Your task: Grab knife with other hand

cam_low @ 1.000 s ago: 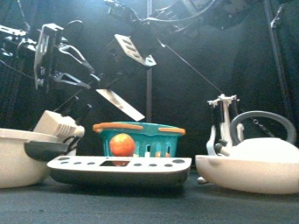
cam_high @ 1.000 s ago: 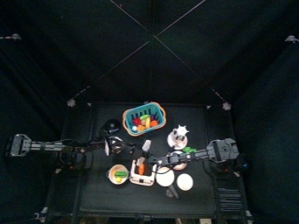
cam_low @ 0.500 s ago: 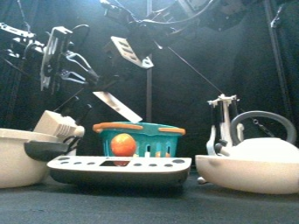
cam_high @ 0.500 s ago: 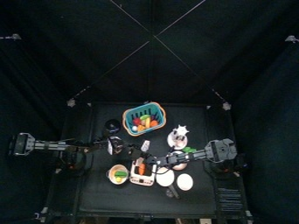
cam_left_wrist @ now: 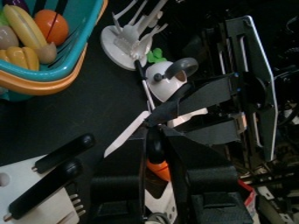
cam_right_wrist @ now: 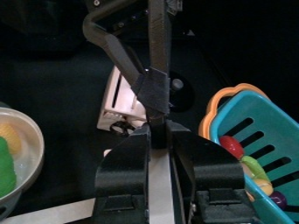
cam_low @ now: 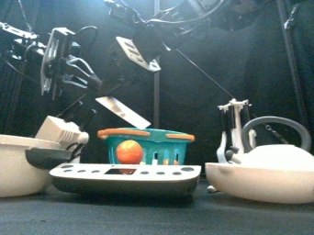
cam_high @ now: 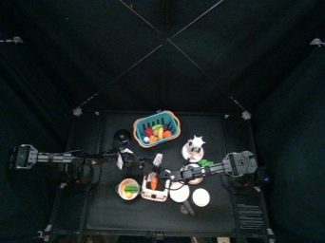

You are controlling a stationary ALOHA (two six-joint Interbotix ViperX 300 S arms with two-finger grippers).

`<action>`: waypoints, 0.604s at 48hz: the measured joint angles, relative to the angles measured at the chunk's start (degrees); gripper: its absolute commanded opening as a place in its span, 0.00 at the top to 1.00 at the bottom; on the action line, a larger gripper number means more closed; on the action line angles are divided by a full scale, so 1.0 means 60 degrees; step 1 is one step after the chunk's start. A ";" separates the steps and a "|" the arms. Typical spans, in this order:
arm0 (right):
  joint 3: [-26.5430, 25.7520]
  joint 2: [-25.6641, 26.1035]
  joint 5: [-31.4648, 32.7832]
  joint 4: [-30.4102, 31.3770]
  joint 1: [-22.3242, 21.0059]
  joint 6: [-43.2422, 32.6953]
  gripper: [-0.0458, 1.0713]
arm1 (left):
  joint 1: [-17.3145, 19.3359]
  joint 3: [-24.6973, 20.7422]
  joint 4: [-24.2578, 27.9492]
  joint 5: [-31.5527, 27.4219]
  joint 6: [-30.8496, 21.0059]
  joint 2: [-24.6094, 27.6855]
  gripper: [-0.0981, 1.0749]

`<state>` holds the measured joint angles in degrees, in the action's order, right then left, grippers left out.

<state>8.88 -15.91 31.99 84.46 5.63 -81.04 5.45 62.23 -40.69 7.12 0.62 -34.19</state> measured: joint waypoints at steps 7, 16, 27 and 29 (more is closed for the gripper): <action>0.0513 0.0278 -0.1611 -0.0483 -0.0103 -0.0015 0.19 | -0.0029 0.0073 0.0776 0.0073 0.0015 0.0000 0.55; 0.2212 0.2227 -0.2549 -0.0410 -0.0425 -0.0044 0.19 | -0.0029 0.0234 0.1611 0.0322 0.0029 0.0000 0.55; 0.5259 0.5420 -0.4775 -0.2065 -0.0630 -0.0176 0.19 | -0.0132 0.0894 0.5259 0.2183 0.0029 -0.0146 0.55; 0.5361 0.5845 -0.4863 -0.2227 -0.0645 -0.0176 0.19 | -0.0146 0.1055 0.6064 0.2578 0.0029 -0.0146 0.55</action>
<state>41.04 19.16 2.81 71.10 1.76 -82.09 4.57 68.55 -4.31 22.59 0.79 -35.07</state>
